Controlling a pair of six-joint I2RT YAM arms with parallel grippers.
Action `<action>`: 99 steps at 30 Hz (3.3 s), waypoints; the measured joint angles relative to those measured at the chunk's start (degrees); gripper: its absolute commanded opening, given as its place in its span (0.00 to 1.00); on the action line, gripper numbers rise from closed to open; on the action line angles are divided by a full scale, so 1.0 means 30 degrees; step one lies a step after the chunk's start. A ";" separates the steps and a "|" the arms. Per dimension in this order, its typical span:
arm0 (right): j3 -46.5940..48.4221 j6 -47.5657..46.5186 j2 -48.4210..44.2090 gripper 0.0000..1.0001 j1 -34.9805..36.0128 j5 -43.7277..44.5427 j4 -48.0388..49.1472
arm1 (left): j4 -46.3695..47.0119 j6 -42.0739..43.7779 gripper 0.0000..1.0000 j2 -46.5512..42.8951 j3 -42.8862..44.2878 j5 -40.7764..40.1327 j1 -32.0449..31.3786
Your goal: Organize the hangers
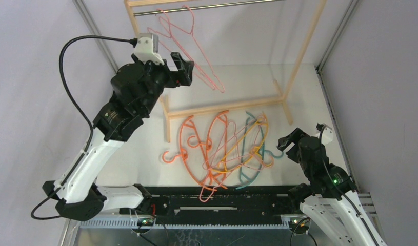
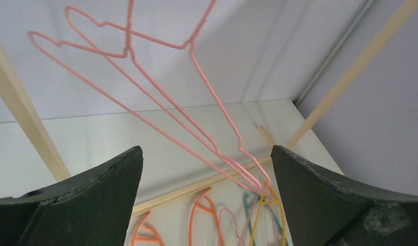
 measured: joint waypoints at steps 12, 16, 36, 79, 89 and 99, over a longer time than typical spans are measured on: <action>0.0000 0.0051 -0.0335 0.82 0.0000 -0.0204 -0.0291 | -0.1916 0.0291 0.95 -0.0452 -0.1501 -0.1253 -0.7329; 0.0000 0.0066 -0.0437 0.81 0.0000 -0.0226 -0.0306 | -0.2528 -0.0168 0.92 -0.0299 -0.4146 -0.1661 -1.0433; 0.0000 0.0561 -0.0656 0.81 0.0000 -0.0284 -0.0648 | 0.2987 0.2994 0.88 0.5639 -1.3151 0.1020 -1.1242; 0.0007 0.0532 0.0080 0.80 -0.0095 -0.0364 -0.0714 | 0.5260 0.4787 0.60 1.1242 -1.1599 0.3621 -0.8247; 0.0007 0.0554 -0.0015 0.79 -0.0109 -0.0495 -0.0831 | 0.5625 0.4452 0.00 1.1045 -1.2284 0.3643 -0.8029; 0.0007 0.0911 -0.0707 0.78 -0.0109 -0.0503 -0.1333 | 0.3534 0.4124 0.00 0.8196 -1.2728 0.3796 -0.7868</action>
